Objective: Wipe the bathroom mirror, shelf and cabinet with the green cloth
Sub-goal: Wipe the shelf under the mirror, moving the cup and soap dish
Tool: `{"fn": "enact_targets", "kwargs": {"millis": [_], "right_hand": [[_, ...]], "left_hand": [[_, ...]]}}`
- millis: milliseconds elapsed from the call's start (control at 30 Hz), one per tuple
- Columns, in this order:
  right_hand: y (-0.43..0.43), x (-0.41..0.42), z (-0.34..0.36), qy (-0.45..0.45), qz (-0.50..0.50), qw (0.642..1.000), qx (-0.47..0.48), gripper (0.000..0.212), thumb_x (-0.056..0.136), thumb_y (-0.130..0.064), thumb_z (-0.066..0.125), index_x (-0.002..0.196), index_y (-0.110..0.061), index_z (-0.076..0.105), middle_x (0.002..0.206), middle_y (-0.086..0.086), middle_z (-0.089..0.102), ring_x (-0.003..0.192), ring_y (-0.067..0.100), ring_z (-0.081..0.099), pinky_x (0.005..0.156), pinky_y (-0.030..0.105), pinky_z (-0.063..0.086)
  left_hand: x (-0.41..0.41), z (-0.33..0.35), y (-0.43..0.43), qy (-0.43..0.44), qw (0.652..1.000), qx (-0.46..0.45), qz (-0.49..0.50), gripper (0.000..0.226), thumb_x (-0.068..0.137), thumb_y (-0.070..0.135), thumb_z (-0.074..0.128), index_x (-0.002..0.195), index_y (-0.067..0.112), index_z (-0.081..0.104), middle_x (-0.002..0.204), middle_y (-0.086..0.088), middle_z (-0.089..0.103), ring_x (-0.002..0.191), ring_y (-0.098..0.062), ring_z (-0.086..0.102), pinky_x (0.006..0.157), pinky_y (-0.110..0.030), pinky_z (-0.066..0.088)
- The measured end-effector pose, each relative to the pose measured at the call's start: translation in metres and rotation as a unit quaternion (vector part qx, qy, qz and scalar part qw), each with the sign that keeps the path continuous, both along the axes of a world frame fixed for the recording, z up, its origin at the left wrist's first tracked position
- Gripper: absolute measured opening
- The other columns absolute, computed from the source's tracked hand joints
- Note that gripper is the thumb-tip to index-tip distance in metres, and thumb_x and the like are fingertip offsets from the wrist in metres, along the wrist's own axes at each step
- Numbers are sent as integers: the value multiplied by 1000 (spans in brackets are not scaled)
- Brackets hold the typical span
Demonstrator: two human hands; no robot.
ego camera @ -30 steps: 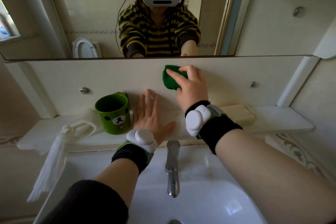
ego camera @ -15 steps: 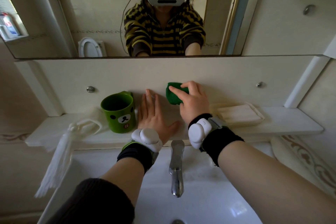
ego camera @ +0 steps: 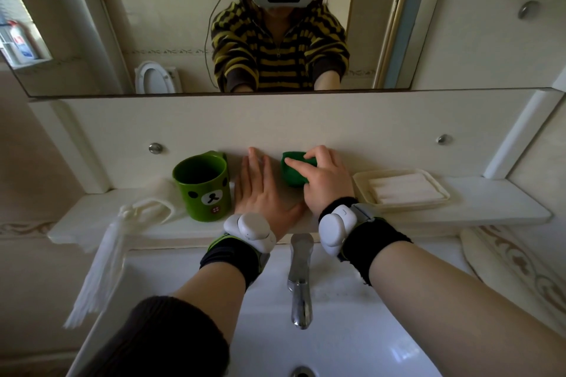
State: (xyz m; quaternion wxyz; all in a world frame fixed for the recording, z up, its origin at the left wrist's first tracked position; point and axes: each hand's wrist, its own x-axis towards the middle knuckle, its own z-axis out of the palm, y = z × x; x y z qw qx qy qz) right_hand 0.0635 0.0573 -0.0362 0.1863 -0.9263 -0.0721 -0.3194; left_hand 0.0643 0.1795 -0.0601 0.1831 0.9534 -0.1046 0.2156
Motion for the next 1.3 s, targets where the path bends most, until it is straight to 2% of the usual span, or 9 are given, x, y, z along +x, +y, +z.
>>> {"fn": "enact_targets", "kwargs": {"millis": [600, 700, 833, 967, 1100, 1300], "right_hand": [[0, 3, -1, 78, 16, 996, -31, 56, 76, 6, 45, 117, -27, 64, 109, 9, 48, 103, 29, 38, 88, 35, 34], [2, 1, 8, 48, 20, 999, -10, 57, 73, 9, 46, 114, -24, 66, 108, 11, 50, 104, 31, 41, 89, 40, 39], [10, -2, 32, -75, 30, 996, 21, 56, 67, 16, 53, 110, -15, 69, 105, 19, 54, 98, 40, 49, 87, 44, 46], [21, 8, 64, -161, 39, 986, 16, 55, 65, 15, 54, 110, -12, 69, 105, 21, 56, 97, 42, 51, 88, 44, 44], [29, 14, 75, -161, 28, 987, 2, 56, 64, 13, 54, 113, -13, 67, 110, 19, 56, 101, 40, 50, 91, 44, 41], [26, 13, 65, -158, 20, 987, -23, 62, 62, 13, 58, 117, -16, 65, 109, 18, 56, 98, 40, 51, 86, 45, 43]], "left_hand": [[1, 1, 2, 35, 999, -10, -11, 101, 78, 67, 47, 150, 12, 1, 154, -9, -21, 143, -25, -11, 115, -40, 3], [-1, 3, 2, 29, 999, -18, -8, 99, 78, 65, 50, 150, 13, 4, 155, -9, -19, 144, -26, -8, 115, -40, 7], [1, 1, 4, 40, 999, -3, -15, 109, 76, 68, 53, 150, 11, -4, 154, -9, -23, 143, -25, -14, 116, -39, 3], [2, 2, 6, 52, 998, 6, -19, 113, 76, 69, 53, 148, 9, -10, 152, -9, -28, 142, -24, -19, 116, -42, 5], [-1, 5, 7, 48, 999, -1, -26, 109, 77, 65, 54, 148, 9, -6, 153, -10, -23, 143, -26, -14, 116, -43, 8], [-5, 8, 6, 48, 999, -5, -25, 111, 76, 66, 55, 148, 10, -9, 153, -10, -24, 143, -25, -14, 117, -38, 2]]}}
